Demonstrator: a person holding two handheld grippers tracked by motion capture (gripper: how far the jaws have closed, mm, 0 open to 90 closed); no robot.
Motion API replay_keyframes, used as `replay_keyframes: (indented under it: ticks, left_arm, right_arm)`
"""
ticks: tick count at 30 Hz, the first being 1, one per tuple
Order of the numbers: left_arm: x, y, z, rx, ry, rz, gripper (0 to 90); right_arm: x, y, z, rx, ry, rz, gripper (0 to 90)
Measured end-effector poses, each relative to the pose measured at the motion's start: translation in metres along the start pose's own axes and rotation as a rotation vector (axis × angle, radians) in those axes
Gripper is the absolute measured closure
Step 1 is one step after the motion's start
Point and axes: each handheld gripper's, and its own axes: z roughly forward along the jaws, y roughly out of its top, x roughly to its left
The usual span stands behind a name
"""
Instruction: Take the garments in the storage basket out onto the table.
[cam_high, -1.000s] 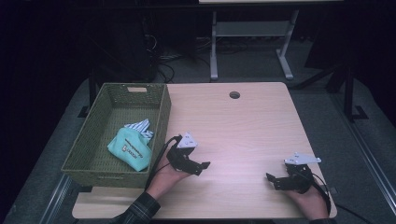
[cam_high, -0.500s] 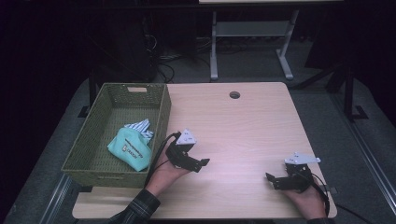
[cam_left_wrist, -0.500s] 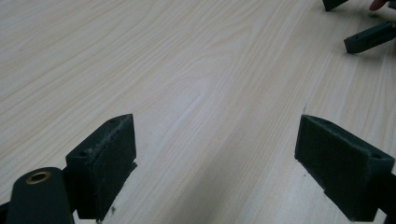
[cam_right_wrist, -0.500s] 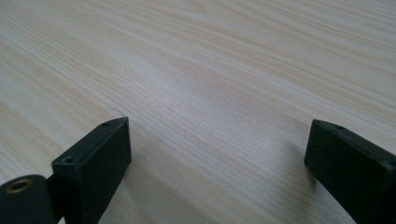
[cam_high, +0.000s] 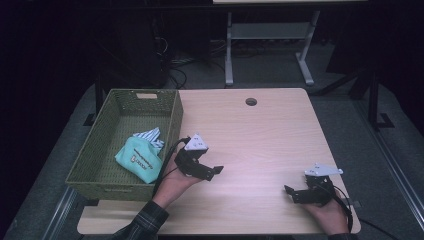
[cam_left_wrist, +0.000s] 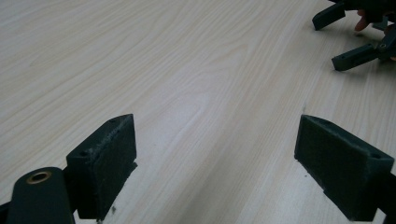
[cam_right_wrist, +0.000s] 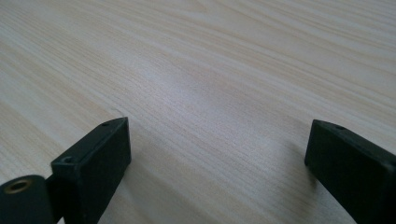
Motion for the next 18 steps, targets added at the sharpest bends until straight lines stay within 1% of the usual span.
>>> replay_keyframes:
  ticks: [1, 2, 4, 5, 6, 9, 11, 13, 15, 16, 18]
  left_arm:
    - [0.000, 0.001, 0.000, -0.002, -0.001, -0.009, 12.0]
    - [0.000, 0.002, 0.000, 0.000, -0.001, -0.007, 12.0]
    - [0.000, 0.005, -0.002, 0.005, -0.005, 0.007, 12.0]
    - [0.000, 0.006, -0.002, -0.002, -0.003, 0.006, 12.0]
    - [0.001, 0.008, -0.004, 0.000, -0.006, 0.014, 12.0]
    - [0.002, 0.011, -0.006, -0.021, -0.010, 0.004, 12.0]
    - [0.003, 0.013, -0.007, -0.019, -0.011, 0.015, 12.0]
    - [0.003, 0.015, -0.009, -0.033, -0.013, 0.007, 12.0]
    - [0.004, 0.017, -0.011, -0.032, -0.011, 0.023, 12.0]
    - [0.004, 0.018, -0.012, -0.037, -0.014, 0.017, 12.0]
    - [0.004, 0.020, -0.014, -0.038, -0.015, 0.018, 12.0]
  right_arm:
    - [0.000, 0.000, 0.001, 0.002, 0.002, -0.002, 3.7]
    - [0.000, 0.000, 0.001, 0.006, 0.005, -0.003, 3.2]
    - [0.000, 0.001, 0.001, 0.008, 0.006, -0.003, 2.9]
    - [0.000, 0.001, 0.001, 0.008, 0.006, -0.003, 2.9]
    - [0.000, 0.001, 0.001, 0.009, 0.006, -0.005, 2.9]
    - [0.000, 0.001, 0.001, 0.008, 0.006, -0.002, 2.9]
    - [0.000, 0.001, 0.001, 0.008, 0.006, -0.003, 2.8]
    - [0.000, 0.001, 0.001, 0.008, 0.006, -0.001, 2.9]
    - [0.000, 0.001, 0.001, 0.008, 0.006, -0.001, 2.9]
    - [0.000, 0.001, 0.001, 0.008, 0.006, -0.001, 2.9]
    - [0.000, 0.001, 0.001, 0.008, 0.006, -0.001, 2.9]
